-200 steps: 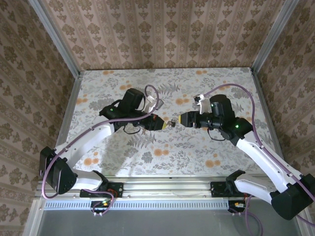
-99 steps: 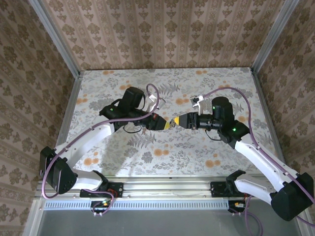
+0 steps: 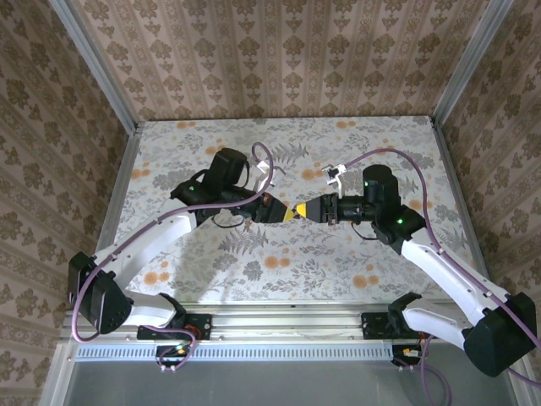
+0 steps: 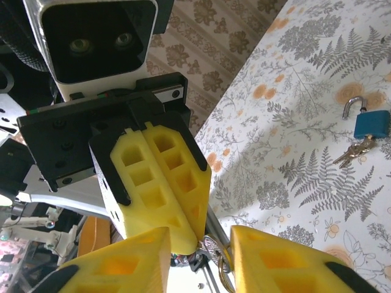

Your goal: Unlock with the key

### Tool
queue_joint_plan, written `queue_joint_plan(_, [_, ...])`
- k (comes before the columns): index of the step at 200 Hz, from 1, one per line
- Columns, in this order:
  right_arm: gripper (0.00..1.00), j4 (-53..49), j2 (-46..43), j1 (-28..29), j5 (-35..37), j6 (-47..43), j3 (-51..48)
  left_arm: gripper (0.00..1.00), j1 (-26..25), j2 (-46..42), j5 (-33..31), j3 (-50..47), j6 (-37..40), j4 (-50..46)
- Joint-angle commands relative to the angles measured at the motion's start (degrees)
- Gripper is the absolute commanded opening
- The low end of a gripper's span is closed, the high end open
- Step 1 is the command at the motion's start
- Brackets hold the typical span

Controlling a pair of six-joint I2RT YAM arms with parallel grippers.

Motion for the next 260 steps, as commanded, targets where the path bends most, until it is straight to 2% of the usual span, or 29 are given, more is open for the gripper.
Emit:
queue_joint_plan(1, [0.25,0.28,0.05,0.08,-3.00,-1.22,-0.18,0.00,-0.44,-0.48,1.35,1.90,-0.63,1.35])
queue_joint_plan(39, [0.14,-1.51,0.03,0.08,-3.81,-2.93,0.17,0.00,-0.43,-0.32,1.43,1.81,-0.52,1.35])
queue_joint_plan(68, [0.00,-2.48,-0.08,0.12,-5.31,-4.23,0.43,0.00,-0.32,-0.31,1.22,1.91,-0.49,1.08])
queue_joint_plan(95, [0.00,-2.29,-0.61,0.25,-3.63,-3.74,0.05,0.00,0.07,-0.56,-0.83,1.66,-1.63,1.46])
queue_joint_plan(103, [0.00,-1.85,-0.82,0.30,-2.22,-3.13,-0.05,0.07,0.58,-0.89,-1.53,1.12,-2.63,2.42])
queue_joint_plan(112, [0.00,-1.29,-1.32,0.27,0.14,-2.20,-0.38,0.21,1.25,-1.58,-3.20,0.14,-4.45,4.14])
queue_joint_plan(136, [0.00,3.23,-2.94,0.25,6.96,2.22,-2.51,0.39,4.80,-5.27,-6.82,-5.91,-13.48,14.11])
queue_joint_plan(164, [0.00,11.95,-4.38,0.30,13.97,9.72,-6.14,0.48,8.88,-10.26,-8.48,-17.18,-28.74,34.86])
queue_joint_plan(191, [0.00,21.14,-5.20,0.82,19.53,17.09,-10.81,0.50,9.38,-11.73,-10.43,-23.86,-38.14,49.98])
queue_joint_plan(217, [0.00,29.41,-6.32,2.85,25.08,22.02,-14.91,0.53,8.57,-11.57,-12.90,-27.79,-43.03,59.88])
queue_joint_plan(260, [0.00,32.74,-7.01,6.98,31.17,23.13,-16.77,0.57,4.74,-8.68,-13.61,-28.90,-45.07,67.38])
